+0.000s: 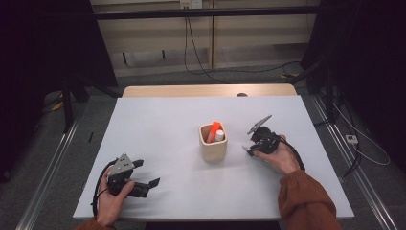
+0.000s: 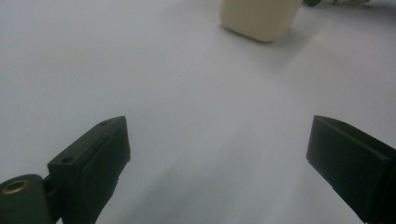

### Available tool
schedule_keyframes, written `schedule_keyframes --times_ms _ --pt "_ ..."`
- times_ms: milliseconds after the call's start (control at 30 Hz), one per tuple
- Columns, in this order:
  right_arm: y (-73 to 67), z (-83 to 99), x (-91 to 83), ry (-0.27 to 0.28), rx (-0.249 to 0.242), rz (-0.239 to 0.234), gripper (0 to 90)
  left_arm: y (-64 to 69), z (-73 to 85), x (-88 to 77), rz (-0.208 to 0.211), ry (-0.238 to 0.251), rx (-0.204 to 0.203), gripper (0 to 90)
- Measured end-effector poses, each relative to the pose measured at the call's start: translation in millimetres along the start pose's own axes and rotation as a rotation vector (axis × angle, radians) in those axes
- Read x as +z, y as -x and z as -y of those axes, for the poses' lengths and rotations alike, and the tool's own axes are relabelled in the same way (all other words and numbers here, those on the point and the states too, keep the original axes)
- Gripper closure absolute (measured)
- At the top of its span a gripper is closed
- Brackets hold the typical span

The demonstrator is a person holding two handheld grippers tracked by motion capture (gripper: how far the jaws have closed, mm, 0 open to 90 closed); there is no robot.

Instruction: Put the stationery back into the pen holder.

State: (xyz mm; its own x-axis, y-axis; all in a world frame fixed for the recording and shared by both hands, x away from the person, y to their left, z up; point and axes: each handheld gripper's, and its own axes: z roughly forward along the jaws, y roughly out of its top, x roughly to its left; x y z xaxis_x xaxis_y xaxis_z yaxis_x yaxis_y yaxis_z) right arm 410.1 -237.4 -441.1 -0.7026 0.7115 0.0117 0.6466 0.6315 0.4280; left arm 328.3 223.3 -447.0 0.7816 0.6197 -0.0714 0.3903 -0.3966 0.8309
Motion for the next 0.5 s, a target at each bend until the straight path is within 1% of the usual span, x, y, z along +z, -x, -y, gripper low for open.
schedule_keyframes --times_ms 67,233,267,333,367,500 --pt "-0.4 -0.9 0.0 -0.008 0.009 -0.003 81.3 0.2 0.1 -0.1 0.0 0.0 0.0 6.0" --pt "-2.2 -1.1 -0.1 -0.009 0.019 0.009 82.1 0.1 -0.1 -0.3 0.001 0.002 0.002 6.0" --pt "-2.5 -0.9 -0.1 -0.006 0.017 0.011 82.2 0.4 0.0 -0.2 0.002 0.003 -0.003 6.0" --pt "-1.9 0.0 -0.3 0.002 0.022 0.006 82.2 0.0 -0.1 -0.1 0.001 0.0 0.005 6.0" --pt "-2.2 0.3 -0.7 0.001 0.029 0.004 82.2 -0.1 -0.2 -0.2 0.002 -0.004 0.007 6.0" --pt "-1.4 1.8 -2.8 0.018 0.032 0.009 82.2 -0.1 0.0 -0.4 0.0 -0.006 0.007 6.0"
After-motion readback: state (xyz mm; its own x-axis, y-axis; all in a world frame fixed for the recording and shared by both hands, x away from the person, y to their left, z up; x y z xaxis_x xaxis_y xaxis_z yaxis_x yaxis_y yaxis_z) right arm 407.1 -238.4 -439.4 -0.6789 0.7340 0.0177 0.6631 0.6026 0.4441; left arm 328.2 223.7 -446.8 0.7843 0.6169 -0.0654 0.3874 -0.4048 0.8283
